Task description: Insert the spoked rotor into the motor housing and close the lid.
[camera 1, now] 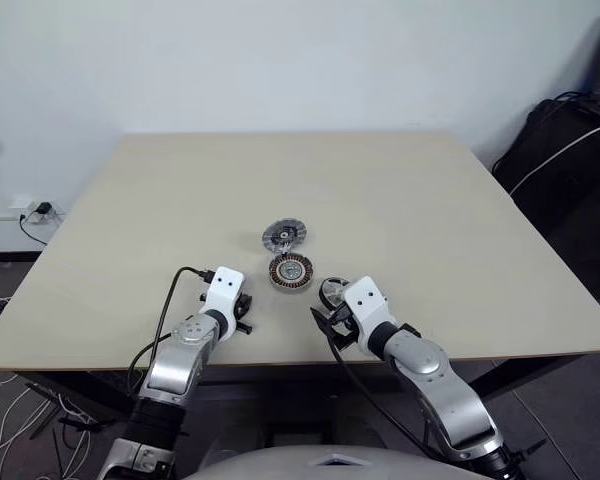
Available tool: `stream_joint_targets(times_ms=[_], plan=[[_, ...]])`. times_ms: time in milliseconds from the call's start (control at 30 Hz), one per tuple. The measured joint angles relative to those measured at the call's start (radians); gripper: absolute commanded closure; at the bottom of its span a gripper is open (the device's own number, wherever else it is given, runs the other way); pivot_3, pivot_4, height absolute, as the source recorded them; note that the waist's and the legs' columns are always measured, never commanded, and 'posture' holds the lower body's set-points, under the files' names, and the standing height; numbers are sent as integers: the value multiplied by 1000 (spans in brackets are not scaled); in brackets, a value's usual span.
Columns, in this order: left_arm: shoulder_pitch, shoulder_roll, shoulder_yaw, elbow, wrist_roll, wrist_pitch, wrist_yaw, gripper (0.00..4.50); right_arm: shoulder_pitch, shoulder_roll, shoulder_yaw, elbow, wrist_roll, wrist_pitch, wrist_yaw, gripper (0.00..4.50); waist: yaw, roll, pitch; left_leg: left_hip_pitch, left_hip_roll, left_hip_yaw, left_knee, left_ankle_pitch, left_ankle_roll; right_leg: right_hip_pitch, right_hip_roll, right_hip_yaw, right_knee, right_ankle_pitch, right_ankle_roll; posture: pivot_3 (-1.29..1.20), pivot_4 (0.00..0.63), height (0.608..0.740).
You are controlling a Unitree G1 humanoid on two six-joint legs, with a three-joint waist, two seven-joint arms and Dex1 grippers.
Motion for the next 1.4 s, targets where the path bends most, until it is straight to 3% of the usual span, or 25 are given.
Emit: stream_joint_targets(times_ms=[300, 600, 1100, 1400], plan=[[-4, -13, -41, -76, -10, 53, -43, 3844, -1, 13, 0, 1, -3, -2, 0, 0, 3, -1, 1, -1, 0, 0, 0, 0, 0, 0, 0, 0, 0, 0, 0, 0, 0, 740], [-131, -55, -86, -109, -21, 36, -71, 3844, -1, 20, 0, 6, -11, -4, -1, 0, 1, -2, 1, -1, 0, 0, 0, 0, 0, -1, 0, 0, 0, 0, 0, 0, 0, 740], [-313, -134, -117, 226, 20, -123, -49, 3844, -2, 34, -9, 14, -17, -19, -21, 0, 3, -2, 1, -2, 0, 0, 0, 3, 3, -2, 0, 0, 0, 0, 0, 0, 0, 740], [-336, -157, -101, 351, 22, -171, -30, 3844, -2, 39, -15, 14, -17, -21, -28, 0, 2, -2, 1, -3, 0, 0, 0, 3, 4, -2, 0, 0, 0, 0, 0, 0, 0, 740]])
